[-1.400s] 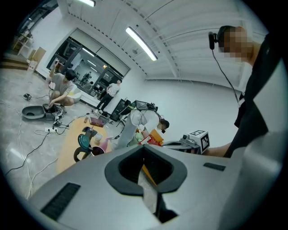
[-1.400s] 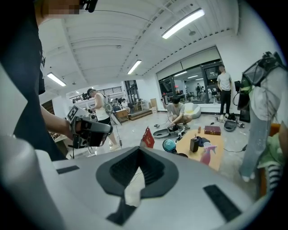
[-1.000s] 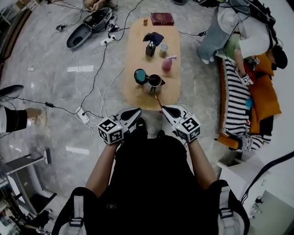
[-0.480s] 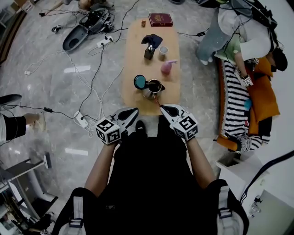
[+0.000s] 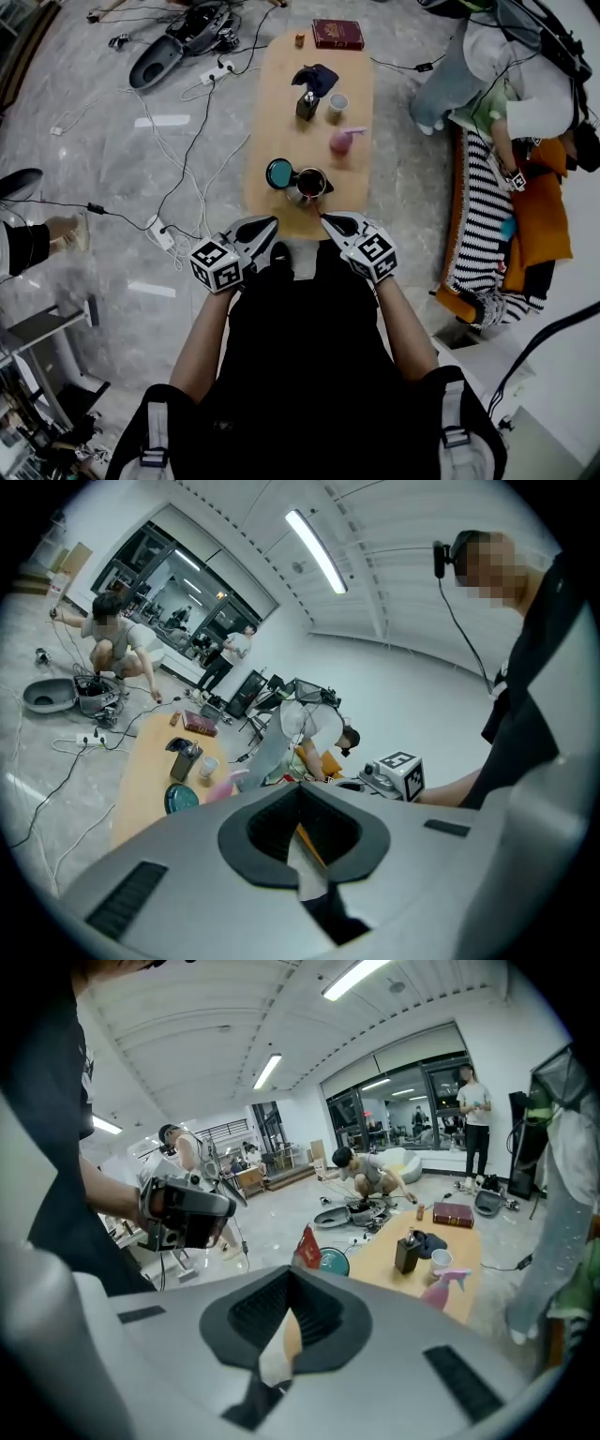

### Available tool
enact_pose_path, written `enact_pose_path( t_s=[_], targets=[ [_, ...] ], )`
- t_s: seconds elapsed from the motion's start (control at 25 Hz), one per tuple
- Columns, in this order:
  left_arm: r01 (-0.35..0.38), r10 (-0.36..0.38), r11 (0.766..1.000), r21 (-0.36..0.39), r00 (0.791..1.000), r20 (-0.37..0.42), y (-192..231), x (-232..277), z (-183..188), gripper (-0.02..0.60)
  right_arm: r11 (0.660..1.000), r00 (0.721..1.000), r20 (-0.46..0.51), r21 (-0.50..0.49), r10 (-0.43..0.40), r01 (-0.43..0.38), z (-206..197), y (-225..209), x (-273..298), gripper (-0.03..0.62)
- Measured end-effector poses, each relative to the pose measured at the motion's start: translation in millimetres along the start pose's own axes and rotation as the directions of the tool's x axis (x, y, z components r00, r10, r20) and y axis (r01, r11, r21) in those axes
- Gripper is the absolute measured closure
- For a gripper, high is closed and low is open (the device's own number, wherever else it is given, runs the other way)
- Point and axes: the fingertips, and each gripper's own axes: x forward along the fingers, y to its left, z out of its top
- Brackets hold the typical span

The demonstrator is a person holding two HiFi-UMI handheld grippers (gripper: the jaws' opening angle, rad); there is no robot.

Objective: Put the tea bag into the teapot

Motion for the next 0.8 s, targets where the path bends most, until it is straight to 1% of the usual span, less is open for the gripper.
enact_pose_path(
  t_s=[0.24, 0.36, 0.52, 0.68, 0.8],
  targets=[
    [-0.035, 0.036, 0.998, -0.057, 0.999, 0.015, 6.0, 22.8, 1.9, 0.571, 0.999, 0.997, -0.065, 0.023, 0.047, -0.045, -17.0, -28.7, 12.6, 0.588],
    [-0.045, 0.045, 0.996, -0.072, 0.999, 0.003, 6.7, 34.4, -2.6, 0.571, 0.998, 0.993, -0.101, 0.022, 0.063, -0.061, -31.6, -46.5, 23.6, 0.588],
    [-0.066, 0.065, 0.994, -0.092, 0.998, -0.009, 9.7, 41.0, -9.8, 0.571, 0.996, 0.986, -0.145, 0.012, 0.086, -0.085, -43.4, -58.9, 40.0, 0.588],
    [-0.096, 0.093, 0.989, -0.116, 0.995, -0.025, 14.6, 37.8, -19.3, 0.571, 0.996, 0.976, -0.197, 0.011, 0.089, -0.089, -62.0, -72.2, 61.2, 0.588],
    [-0.116, 0.112, 0.985, -0.129, 0.993, -0.035, 22.4, 37.2, -25.1, 0.571, 0.996, 0.97, -0.226, 0.032, 0.089, -0.084, -71.8, -85.3, 78.5, 0.588]
  ],
)
